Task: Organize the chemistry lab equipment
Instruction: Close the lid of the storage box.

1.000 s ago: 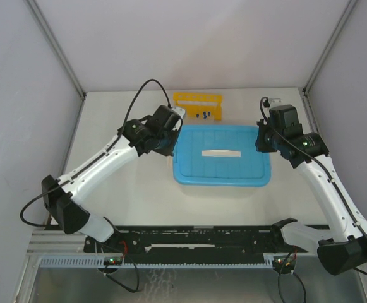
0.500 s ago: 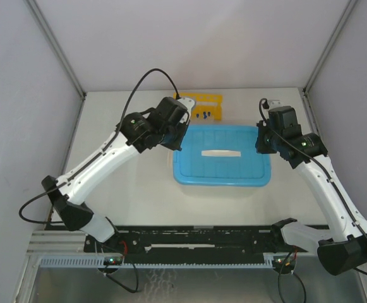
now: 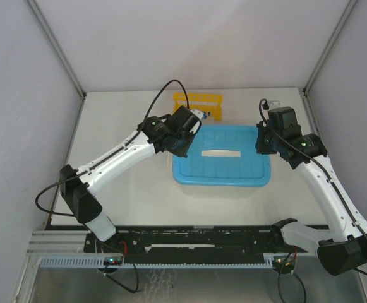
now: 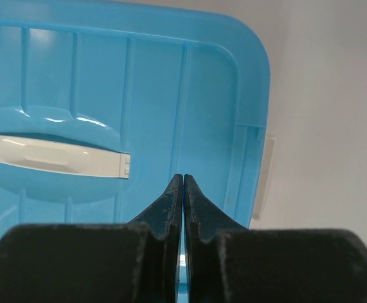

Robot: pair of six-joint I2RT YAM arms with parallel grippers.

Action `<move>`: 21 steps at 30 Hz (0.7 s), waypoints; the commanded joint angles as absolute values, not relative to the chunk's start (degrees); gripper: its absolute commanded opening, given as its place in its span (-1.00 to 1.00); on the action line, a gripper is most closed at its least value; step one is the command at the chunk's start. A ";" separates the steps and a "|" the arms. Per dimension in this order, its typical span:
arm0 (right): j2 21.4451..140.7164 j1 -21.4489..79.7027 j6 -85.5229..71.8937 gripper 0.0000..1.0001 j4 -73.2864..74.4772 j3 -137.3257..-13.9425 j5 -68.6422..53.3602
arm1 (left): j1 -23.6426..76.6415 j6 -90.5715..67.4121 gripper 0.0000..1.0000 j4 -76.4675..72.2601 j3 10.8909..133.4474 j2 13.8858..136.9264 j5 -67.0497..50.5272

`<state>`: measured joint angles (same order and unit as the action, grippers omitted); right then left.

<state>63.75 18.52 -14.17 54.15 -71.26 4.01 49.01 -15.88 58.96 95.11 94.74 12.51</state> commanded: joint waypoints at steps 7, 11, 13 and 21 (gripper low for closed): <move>63.49 18.76 -15.20 -1.00 52.91 -71.10 4.56 | 48.38 -16.25 -0.99 57.08 83.66 91.76 14.50; 63.72 18.78 -15.21 -1.00 52.84 -71.10 4.34 | 47.63 -16.76 -1.00 53.60 78.84 91.36 12.23; 63.72 18.75 -15.34 -1.00 52.83 -71.10 4.14 | 47.55 -16.80 -1.00 52.99 78.75 91.81 11.67; 61.45 16.27 -15.67 -1.00 50.95 -71.36 1.64 | 47.46 -16.53 -0.71 53.95 85.59 90.36 11.05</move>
